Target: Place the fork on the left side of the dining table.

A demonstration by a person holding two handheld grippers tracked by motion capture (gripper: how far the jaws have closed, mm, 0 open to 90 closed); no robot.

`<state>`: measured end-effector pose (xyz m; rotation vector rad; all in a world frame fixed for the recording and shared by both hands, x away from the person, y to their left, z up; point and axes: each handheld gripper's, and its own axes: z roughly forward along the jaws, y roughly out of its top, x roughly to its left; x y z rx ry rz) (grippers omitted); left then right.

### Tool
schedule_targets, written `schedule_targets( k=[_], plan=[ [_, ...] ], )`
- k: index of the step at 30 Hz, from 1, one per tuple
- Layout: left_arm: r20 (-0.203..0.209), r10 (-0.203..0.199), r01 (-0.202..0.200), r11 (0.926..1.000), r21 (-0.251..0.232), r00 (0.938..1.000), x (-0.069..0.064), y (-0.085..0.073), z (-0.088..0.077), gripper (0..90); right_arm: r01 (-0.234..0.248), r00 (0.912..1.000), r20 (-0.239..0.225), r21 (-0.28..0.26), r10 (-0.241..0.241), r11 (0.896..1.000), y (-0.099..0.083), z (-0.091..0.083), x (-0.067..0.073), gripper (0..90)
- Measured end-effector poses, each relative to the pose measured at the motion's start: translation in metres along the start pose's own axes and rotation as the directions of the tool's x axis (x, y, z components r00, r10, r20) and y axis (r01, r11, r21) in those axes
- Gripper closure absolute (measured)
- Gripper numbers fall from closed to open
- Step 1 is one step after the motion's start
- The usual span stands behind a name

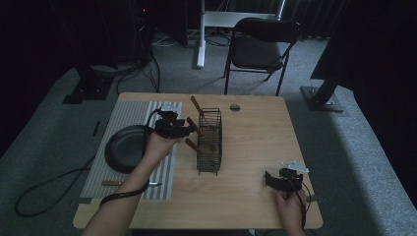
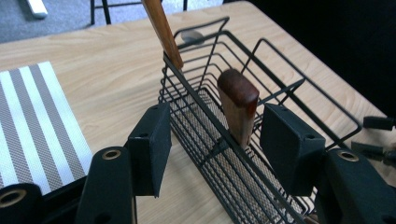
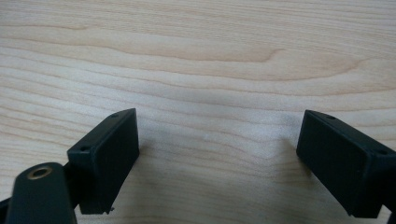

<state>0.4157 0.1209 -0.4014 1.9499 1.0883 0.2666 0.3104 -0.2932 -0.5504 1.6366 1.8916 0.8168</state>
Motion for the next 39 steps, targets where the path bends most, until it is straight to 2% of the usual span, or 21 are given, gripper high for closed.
schedule_targets(
  k=[1,5,7,8,10,14,15,16,18,19,20,21,22,23,26,31,39],
  plan=[
    [0.01,-0.006,0.006,1.0,0.003,0.9999,-0.001,0.0,0.002,44.8,0.0,1.0,0.0,0.0,0.0,1.0,0.0,0.0,0.0,12.7],
    [0.005,0.008,-0.009,0.9997,0.023,1.0,-0.003,0.0,0.008,45.8,-0.001,1.0,0.0,0.0,0.001,1.0,0.0,0.0,0.0,12.7],
    [0.015,0.001,-0.002,0.9998,0.019,0.9999,-0.002,0.0,0.009,46.8,-0.001,1.0,0.0,-0.001,0.001,1.0,0.0,0.0,0.0,12.7],
    [0.028,-0.026,0.026,0.9996,0.007,0.9993,-0.001,0.001,0.01,46.8,-0.001,1.0,0.0,0.0,0.001,1.0,0.0,0.0,0.0,12.7],
    [0.03,-0.029,0.029,0.9996,0.004,0.9991,0.0,0.001,0.011,52.7,0.0,1.0,0.0,-0.001,0.0,1.0,0.0,0.0,0.0,12.7],
    [0.037,-0.039,0.038,0.9992,0.007,0.9986,0.001,0.002,0.012,56.1,0.0,1.0,0.0,-0.001,0.0,1.0,0.0,0.0,0.0,12.7],
    [0.047,-0.019,0.018,0.9996,0.02,0.9987,-0.001,0.001,0.015,58.8,0.0,1.0,0.0,-0.001,0.0,1.0,0.0,0.0,0.0,12.7],
    [0.038,0.006,-0.007,0.9997,0.025,0.9993,-0.003,0.001,0.016,60.4,0.0,1.0,0.0,-0.001,0.0,1.0,0.0,0.0,0.0,12.7],
    [0.035,0.018,-0.019,0.9994,0.03,0.9992,-0.004,0.0,0.017,61.7,-0.001,1.0,0.0,-0.001,0.001,1.0,0.0,0.0,0.0,12.7],
    [0.049,-0.005,0.005,0.9999,0.015,0.9988,-0.004,0.0,0.018,64.4,-0.001,1.0,0.0,-0.001,0.001,1.0,0.0,0.0,0.0,12.7],
    [0.049,-0.005,0.005,0.9999,0.015,0.9988,-0.004,0.0,0.018,65.4,-0.001,1.0,0.0,-0.001,0.001,1.0,0.0,0.0,0.0,12.7],
    [0.077,-0.04,0.041,0.9992,-0.003,0.9962,-0.001,-0.001,0.017,67.5,-0.001,1.0,0.0,-0.001,0.001,1.0,0.0,0.0,0.0,12.7],
    [0.077,-0.04,0.041,0.9992,-0.003,0.9962,-0.001,-0.001,0.017,69.6,-0.001,1.0,0.0,-0.001,0.001,1.0,0.0,0.0,0.0,12.7],
    [0.091,-0.06,0.061,0.998,-0.014,0.994,0.0,-0.001,0.017,72.0,-0.001,1.0,0.0,-0.001,0.001,1.0,0.0,0.0,0.0,12.7],
    [0.08,-0.049,0.051,0.9986,-0.018,0.9956,-0.002,-0.002,0.017,73.7,-0.001,1.0,0.0,-0.001,0.001,1.0,0.0,0.0,0.0,12.7],
    [0.122,-0.077,0.081,0.9963,-0.029,0.9895,-0.002,-0.004,0.016,76.2,-0.001,1.0,0.0,-0.001,0.001,1.0,0.0,0.0,0.0,12.7],
    [0.118,-0.069,0.075,0.9962,-0.044,0.9906,-0.002,-0.006,0.009,77.1,-0.001,1.0,0.0,-0.001,0.001,1.0,0.0,0.0,0.0,12.7]
  ],
)
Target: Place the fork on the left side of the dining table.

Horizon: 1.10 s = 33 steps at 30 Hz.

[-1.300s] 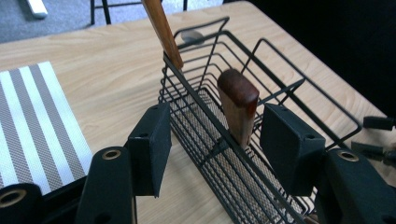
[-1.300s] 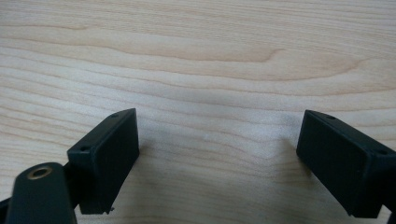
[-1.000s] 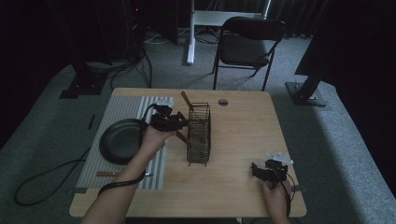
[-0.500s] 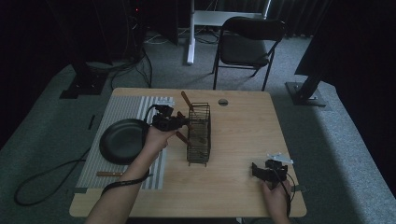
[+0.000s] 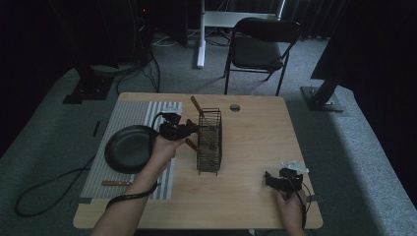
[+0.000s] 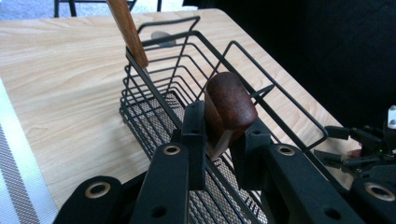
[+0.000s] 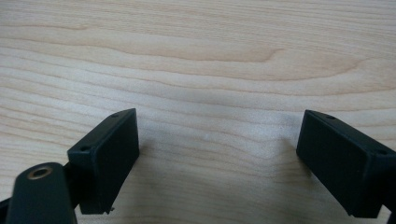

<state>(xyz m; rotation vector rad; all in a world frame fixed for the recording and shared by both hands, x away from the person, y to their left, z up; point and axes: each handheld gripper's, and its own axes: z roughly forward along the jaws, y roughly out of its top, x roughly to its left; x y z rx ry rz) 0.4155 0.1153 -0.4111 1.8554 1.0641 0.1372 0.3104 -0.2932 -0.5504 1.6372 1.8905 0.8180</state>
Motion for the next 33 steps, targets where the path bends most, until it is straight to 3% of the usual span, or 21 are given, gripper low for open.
schedule_targets(
  k=[8,16,18,28,33],
  plan=[
    [0.005,0.0,0.0,0.9991,-0.042,1.0,-0.001,0.006,-0.016,77.1,0.0,1.0,0.0,0.0,0.0,1.0,0.0,0.0,0.0,12.7],
    [0.014,0.033,-0.032,0.9979,-0.056,0.9994,-0.009,0.015,-0.035,77.6,0.0,1.0,0.0,0.0,0.0,1.0,0.0,0.0,0.0,12.7],
    [0.01,0.051,-0.05,0.997,-0.059,0.9987,-0.012,0.018,-0.039,77.7,0.0,1.0,0.001,-0.001,0.0,1.0,0.0,0.0,0.0,12.7],
    [0.019,0.07,-0.068,0.9919,-0.108,0.9974,-0.023,0.034,-0.064,78.1,0.001,1.0,0.001,-0.001,-0.001,1.0,0.0,0.0,0.0,12.7],
    [0.003,0.08,-0.079,0.9885,-0.129,0.9968,-0.025,0.042,-0.079,80.6,0.0,1.0,0.0,-0.001,0.0,1.0,0.0,0.0,0.0,12.7]
  ],
)
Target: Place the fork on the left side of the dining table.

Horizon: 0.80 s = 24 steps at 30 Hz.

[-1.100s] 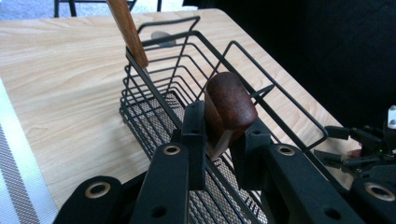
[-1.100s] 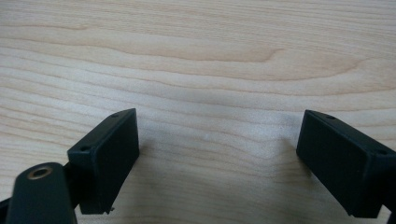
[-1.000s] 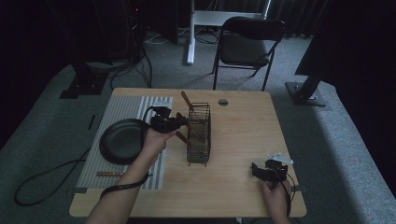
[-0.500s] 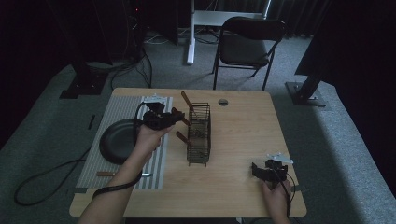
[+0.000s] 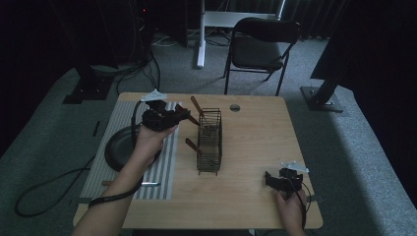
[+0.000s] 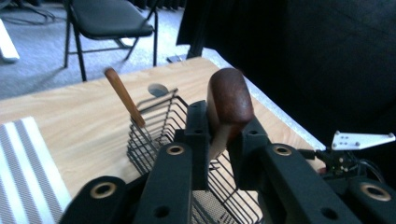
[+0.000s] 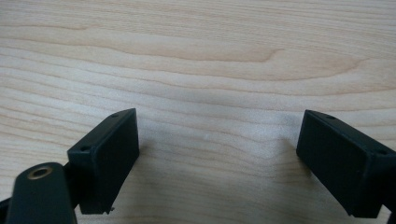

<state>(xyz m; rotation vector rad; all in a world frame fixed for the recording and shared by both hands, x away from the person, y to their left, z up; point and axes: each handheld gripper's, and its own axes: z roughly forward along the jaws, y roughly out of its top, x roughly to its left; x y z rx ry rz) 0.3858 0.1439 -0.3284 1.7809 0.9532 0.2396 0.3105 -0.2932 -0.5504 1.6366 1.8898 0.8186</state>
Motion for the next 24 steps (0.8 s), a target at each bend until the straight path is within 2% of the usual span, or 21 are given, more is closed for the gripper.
schedule_targets(
  k=[2,3,8,9,12,17,20,24],
  plan=[
    [0.002,-0.005,0.005,1.0,-0.005,1.0,0.001,0.002,-0.003,80.6,0.0,1.0,0.0,0.0,0.0,1.0,0.0,0.0,0.0,12.7],
    [-0.006,-0.012,0.011,0.9998,-0.017,0.9999,0.003,0.006,-0.009,80.6,0.0,1.0,0.0,0.0,0.0,1.0,0.0,0.0,0.0,12.7],
    [-0.028,-0.01,0.009,0.9994,-0.034,0.9996,0.007,0.011,-0.018,80.6,0.0,1.0,0.0,0.0,0.0,1.0,0.0,0.0,0.0,12.7],
    [-0.046,-0.014,0.012,0.999,-0.044,0.9989,0.01,0.012,-0.022,80.6,0.0,1.0,0.0,0.0,0.0,1.0,0.0,0.0,0.0,12.7],
    [-0.058,-0.039,0.035,0.9972,-0.066,0.9976,0.018,0.012,-0.027,80.6,0.0,1.0,0.0,0.0,0.0,1.0,0.0,0.0,0.0,12.7],
    [-0.097,-0.065,0.057,0.9948,-0.084,0.9932,0.031,0.011,-0.034,80.6,0.0,1.0,0.0,0.0,0.0,1.0,0.0,0.0,0.0,12.7],
    [-0.101,-0.08,0.07,0.993,-0.095,0.9916,0.039,0.009,-0.036,80.6,0.0,1.0,0.001,0.0,0.0,1.0,0.0,0.0,0.0,12.7],
    [-0.128,-0.105,0.093,0.9906,-0.1,0.9862,0.049,0.005,-0.037,80.6,0.001,1.0,0.001,0.0,-0.001,1.0,0.0,0.0,0.0,12.7]
  ],
)
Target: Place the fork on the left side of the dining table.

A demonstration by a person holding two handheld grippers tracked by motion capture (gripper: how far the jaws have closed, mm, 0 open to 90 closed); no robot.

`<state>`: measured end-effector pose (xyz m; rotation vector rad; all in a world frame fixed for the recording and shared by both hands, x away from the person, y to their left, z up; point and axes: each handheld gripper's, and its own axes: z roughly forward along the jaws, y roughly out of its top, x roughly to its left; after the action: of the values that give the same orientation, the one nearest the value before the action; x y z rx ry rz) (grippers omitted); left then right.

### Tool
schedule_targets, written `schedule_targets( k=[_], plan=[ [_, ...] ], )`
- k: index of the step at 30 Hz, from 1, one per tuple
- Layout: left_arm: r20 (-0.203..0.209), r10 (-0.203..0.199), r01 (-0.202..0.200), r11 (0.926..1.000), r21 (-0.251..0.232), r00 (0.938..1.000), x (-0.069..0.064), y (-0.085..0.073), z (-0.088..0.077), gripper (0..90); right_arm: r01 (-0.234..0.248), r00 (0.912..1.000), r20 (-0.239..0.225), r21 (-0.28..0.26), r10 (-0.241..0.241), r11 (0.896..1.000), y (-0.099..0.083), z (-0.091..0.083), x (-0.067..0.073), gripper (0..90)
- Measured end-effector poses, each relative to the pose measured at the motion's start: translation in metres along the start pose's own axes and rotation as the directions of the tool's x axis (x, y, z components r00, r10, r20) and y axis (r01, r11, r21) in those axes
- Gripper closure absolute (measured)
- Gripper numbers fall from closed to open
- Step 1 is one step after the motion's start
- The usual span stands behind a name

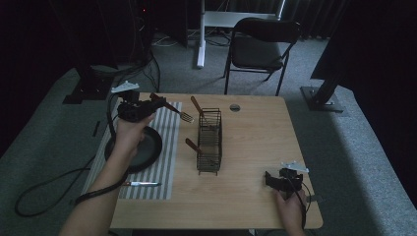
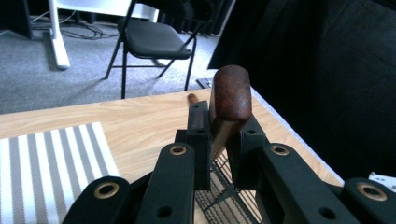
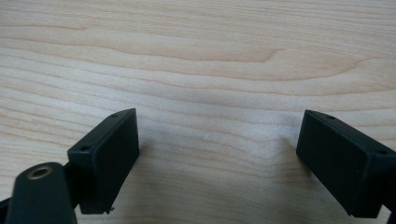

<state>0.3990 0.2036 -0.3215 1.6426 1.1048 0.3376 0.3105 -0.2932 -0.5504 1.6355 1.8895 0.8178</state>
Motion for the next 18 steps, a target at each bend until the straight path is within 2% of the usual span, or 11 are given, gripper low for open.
schedule_targets(
  k=[4,11,14,16,18],
  plan=[
    [-0.069,0.017,-0.019,0.9995,-0.024,0.9975,0.009,-0.003,-0.002,80.5,-0.002,1.0,0.0,0.001,0.002,1.0,0.0,0.0,0.0,12.8],
    [-0.1,-0.034,0.031,0.9991,-0.03,0.9944,0.031,-0.013,-0.002,80.6,0.0,1.0,0.0,0.001,0.0,1.0,0.0,0.0,0.0,12.7],
    [-0.098,-0.054,0.052,0.9982,-0.032,0.9937,0.037,-0.016,-0.001,80.6,0.0,1.0,0.0,0.001,0.0,1.0,0.0,0.0,0.0,12.8],
    [-0.098,-0.084,0.08,0.9962,-0.034,0.9916,0.046,-0.021,0.001,80.6,-0.001,1.0,0.0,0.001,0.001,1.0,0.0,0.0,0.0,12.7],
    [-0.119,-0.091,0.087,0.9956,-0.034,0.9887,0.05,-0.023,0.002,80.6,-0.001,1.0,0.0,0.002,0.001,1.0,0.0,0.0,0.0,12.8]
  ],
)
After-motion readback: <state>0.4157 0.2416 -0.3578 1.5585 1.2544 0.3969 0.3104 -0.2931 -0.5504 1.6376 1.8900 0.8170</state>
